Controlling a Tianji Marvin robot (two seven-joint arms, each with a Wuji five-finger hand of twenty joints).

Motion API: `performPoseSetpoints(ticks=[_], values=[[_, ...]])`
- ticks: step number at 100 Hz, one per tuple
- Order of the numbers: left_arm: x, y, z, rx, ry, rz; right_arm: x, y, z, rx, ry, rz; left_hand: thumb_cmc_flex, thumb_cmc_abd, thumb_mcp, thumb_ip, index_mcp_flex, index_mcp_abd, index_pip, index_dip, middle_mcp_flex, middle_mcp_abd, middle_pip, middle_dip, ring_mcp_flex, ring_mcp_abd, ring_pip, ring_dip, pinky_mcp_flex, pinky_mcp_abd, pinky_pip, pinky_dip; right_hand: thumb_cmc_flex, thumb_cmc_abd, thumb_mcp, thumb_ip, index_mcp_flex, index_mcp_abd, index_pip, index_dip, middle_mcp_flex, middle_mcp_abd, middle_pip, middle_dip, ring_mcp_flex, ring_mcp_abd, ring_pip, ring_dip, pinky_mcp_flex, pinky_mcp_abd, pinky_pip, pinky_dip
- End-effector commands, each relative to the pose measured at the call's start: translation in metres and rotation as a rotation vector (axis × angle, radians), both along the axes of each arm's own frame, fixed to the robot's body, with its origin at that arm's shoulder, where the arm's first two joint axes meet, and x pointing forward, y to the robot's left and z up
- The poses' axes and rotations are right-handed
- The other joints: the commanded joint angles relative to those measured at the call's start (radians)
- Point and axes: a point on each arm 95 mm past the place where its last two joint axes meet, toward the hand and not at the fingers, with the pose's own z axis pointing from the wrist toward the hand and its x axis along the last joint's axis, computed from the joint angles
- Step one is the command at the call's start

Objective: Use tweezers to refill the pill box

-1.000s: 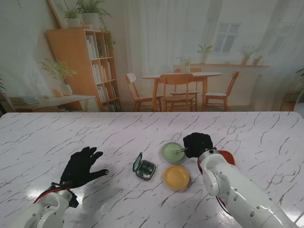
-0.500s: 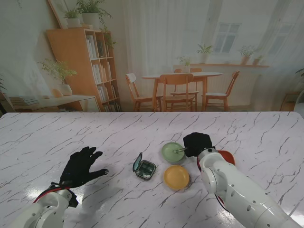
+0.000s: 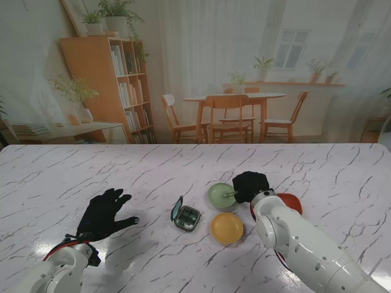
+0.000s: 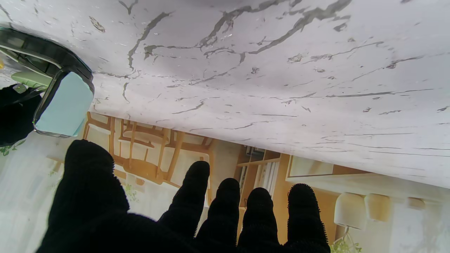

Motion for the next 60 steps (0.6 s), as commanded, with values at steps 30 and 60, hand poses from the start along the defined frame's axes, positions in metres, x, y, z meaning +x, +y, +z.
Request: performPoseSetpoints(ticks=[30, 60], values=[[-0.0048, -0.0011, -0.0041, -0.017, 0.015, -0.010, -0.0005, 0.0074, -0.0005, 0.005, 0.009, 0.002, -0.007, 0.035, -0.020, 0.013, 0.012, 0.016, 0.007, -0.013, 0.002, -0.003, 0.011, -0.004, -0.020, -0.021, 0.013, -0.011, -0.007, -0.035, 0.023, 0.013, 0.047, 0.036, 0.056, 0.020, 0.058, -0.083, 0.088, 0.030, 0.023, 0.043, 0.058, 0.025, 0.026, -0.099, 0.030, 0.010, 0.030, -0.586, 0.085, 0.014], [-0.0049, -0.0010, -0.0048, -0.018, 0.013, -0.012, -0.0006, 0.0061, 0.0019, 0.002, 0.025, 0.001, -0.006, 0.034, -0.020, 0.013, 0.011, 0.017, 0.007, -0.013, 0.001, -0.002, 0.011, -0.004, -0.021, -0.020, 0.014, -0.011, -0.007, -0.036, 0.024, 0.013, 0.044, 0.019, 0.092, 0.024, 0.087, -0.085, 0.103, 0.034, 0.049, 0.044, 0.077, 0.027, 0.046, -0.097, 0.049, 0.012, 0.046, -0.591, 0.103, 0.017]])
